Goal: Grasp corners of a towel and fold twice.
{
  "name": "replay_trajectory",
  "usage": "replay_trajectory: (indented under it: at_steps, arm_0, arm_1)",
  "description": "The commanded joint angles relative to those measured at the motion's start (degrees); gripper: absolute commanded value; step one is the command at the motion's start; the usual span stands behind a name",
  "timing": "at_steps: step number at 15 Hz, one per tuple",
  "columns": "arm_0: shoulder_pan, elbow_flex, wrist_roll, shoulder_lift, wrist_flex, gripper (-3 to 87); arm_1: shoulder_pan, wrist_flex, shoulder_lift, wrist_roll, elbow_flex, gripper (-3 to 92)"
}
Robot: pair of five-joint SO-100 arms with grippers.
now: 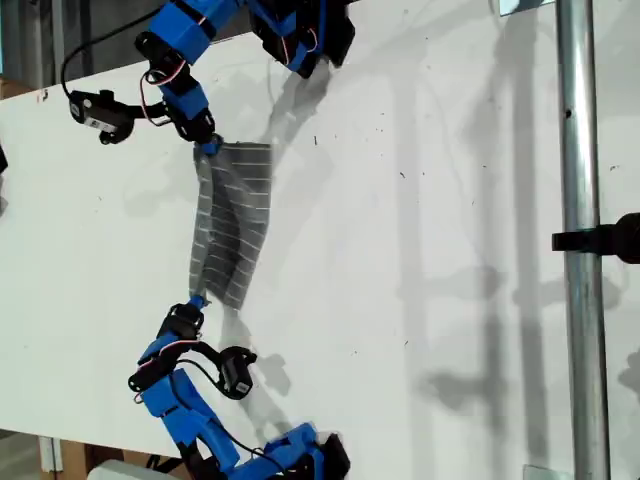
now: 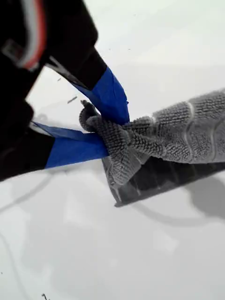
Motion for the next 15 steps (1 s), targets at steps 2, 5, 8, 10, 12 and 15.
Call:
replay_trajectory:
  at_steps: [2,5,8,10,12,15]
  arm_0:
    - [2.02,0.7,-4.04,-0.26,1.05,-2.9]
    - [1.23,-0.53,-6.68,-5.98,2.99,-2.9]
    - [1.05,-4.31,-7.03,-11.69,5.19,-2.9]
    - [0.09,-6.59,-8.17,-14.77,7.47,-2.8]
    - [-0.88,-6.68,-9.23,-15.56,8.09,-2.8]
    - [-3.52,-8.96,-10.72,-16.35,9.84,4.0]
  arm_1:
    - [-3.78,0.53,-0.09,6.5,4.83,-0.2]
    - [-5.71,-1.85,-2.29,10.9,10.63,-0.2]
    - [-9.67,-4.83,-8.17,14.94,13.01,-0.2]
    - [-10.81,-7.65,-11.43,17.14,14.85,-0.2]
    - [-10.11,-10.81,-14.33,17.93,17.05,-0.2]
    - [-5.1,-13.18,-23.64,17.58,16.7,22.1]
